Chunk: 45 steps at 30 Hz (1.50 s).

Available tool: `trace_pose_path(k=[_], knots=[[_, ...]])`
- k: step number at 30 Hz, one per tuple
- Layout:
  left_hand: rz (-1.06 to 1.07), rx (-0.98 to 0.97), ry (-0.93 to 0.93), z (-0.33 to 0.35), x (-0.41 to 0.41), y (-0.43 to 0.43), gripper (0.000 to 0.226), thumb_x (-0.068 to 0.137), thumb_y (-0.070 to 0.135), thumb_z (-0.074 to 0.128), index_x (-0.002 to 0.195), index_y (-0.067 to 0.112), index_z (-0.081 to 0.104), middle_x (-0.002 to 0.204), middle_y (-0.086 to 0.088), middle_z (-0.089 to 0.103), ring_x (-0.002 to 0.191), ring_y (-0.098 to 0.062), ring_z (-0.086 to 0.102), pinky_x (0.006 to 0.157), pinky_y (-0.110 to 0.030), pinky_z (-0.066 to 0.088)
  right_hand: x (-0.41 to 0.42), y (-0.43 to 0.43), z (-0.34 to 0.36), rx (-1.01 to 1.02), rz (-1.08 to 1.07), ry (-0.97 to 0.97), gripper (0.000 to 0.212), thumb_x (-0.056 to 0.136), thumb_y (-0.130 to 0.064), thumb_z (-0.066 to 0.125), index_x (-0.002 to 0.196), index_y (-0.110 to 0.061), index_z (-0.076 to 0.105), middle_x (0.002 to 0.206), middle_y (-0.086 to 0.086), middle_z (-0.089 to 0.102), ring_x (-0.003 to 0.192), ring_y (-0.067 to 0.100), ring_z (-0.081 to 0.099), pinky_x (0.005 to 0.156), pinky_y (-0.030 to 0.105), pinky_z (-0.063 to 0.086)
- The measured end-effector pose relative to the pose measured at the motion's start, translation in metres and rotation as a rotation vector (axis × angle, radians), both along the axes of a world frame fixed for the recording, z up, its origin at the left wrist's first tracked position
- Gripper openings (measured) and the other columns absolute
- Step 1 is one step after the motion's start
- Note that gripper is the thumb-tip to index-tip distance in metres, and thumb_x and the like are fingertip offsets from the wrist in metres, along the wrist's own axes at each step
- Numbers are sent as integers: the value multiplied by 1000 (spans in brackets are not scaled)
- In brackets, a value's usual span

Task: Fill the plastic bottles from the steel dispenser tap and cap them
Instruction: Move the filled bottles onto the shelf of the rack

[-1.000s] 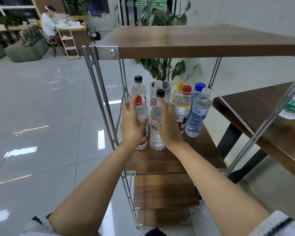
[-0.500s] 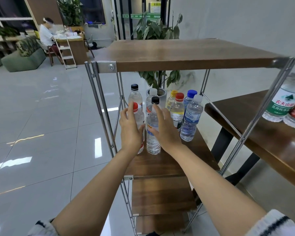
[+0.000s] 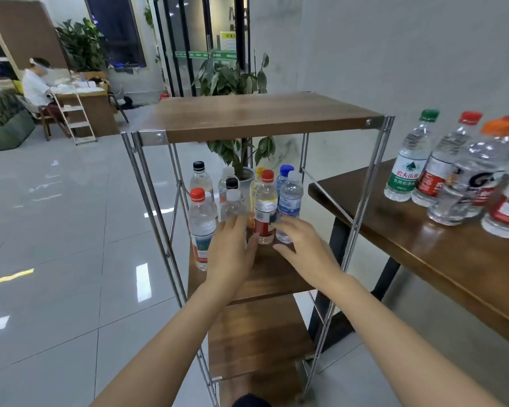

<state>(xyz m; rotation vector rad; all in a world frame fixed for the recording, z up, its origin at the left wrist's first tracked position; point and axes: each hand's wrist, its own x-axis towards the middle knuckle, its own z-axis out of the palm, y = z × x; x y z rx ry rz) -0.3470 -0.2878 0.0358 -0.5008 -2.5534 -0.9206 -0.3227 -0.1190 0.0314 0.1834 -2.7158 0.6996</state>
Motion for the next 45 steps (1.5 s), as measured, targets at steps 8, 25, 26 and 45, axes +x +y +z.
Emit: trace_pose_path(k=[8, 25, 26, 45], knots=[[-223, 60, 116, 23, 39, 70, 27, 99, 28, 57, 124, 19, 63, 118, 1, 66, 109, -19, 57, 83, -33, 48, 79, 73, 32, 73, -206, 46, 37, 99, -30, 57, 136, -27, 57, 143, -8, 50, 137, 9, 35, 106, 24, 30], [-533, 97, 154, 90, 31, 268, 32, 100, 32, 55, 130, 22, 59, 124, 4, 62, 113, -19, 55, 91, -37, 48, 112, 246, 100, 148, -665, 187, 44, 98, -28, 59, 141, -22, 51, 149, 0, 44, 137, 25, 37, 102, 41, 41], [-547, 95, 154, 95, 26, 282, 33, 100, 32, 55, 130, 22, 58, 125, 2, 62, 115, -20, 55, 92, -40, 48, 111, 255, 105, 143, -693, 207, 44, 98, -27, 59, 140, -22, 51, 149, 1, 42, 137, 26, 37, 101, 42, 42], [-533, -10, 200, 111, -32, 449, 85, 88, 27, 73, 154, 15, 22, 159, -8, 26, 133, -37, 39, 104, -48, 44, 83, 372, 123, 164, -1143, 199, 89, 88, -18, 74, 154, -24, 15, 160, 18, 12, 137, 43, 31, 102, 52, 45]])
